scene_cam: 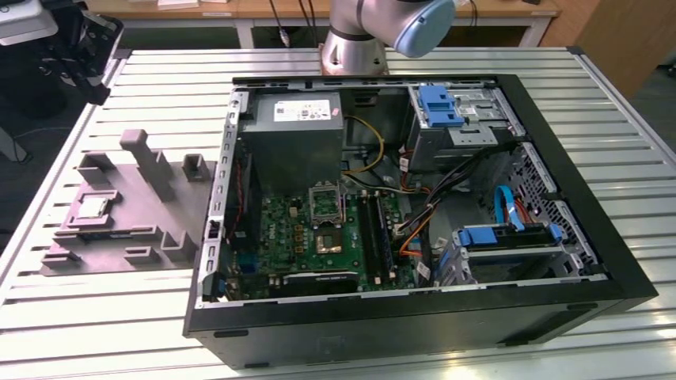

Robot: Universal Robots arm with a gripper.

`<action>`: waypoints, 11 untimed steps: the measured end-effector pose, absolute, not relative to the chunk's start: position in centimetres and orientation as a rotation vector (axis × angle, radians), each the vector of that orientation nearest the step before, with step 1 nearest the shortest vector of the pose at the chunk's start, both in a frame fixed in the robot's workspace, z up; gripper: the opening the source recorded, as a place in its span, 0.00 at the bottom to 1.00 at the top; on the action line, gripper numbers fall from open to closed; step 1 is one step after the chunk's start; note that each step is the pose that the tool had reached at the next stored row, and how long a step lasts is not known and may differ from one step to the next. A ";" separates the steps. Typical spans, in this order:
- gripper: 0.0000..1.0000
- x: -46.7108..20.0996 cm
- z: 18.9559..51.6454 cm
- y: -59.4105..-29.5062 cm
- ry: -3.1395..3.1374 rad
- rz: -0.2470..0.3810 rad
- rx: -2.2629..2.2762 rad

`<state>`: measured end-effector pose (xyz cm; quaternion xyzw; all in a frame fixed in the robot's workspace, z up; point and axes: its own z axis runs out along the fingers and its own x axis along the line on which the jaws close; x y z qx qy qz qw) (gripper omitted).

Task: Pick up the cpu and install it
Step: 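Reach for the cpu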

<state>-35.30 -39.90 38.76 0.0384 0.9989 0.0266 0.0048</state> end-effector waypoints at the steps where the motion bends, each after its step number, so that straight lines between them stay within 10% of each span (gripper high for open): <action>1: 0.11 -35.3 38.8 -39.9 3.129 0.083 0.120; 11: 0.11 -35.6 38.8 -39.9 3.129 0.083 0.120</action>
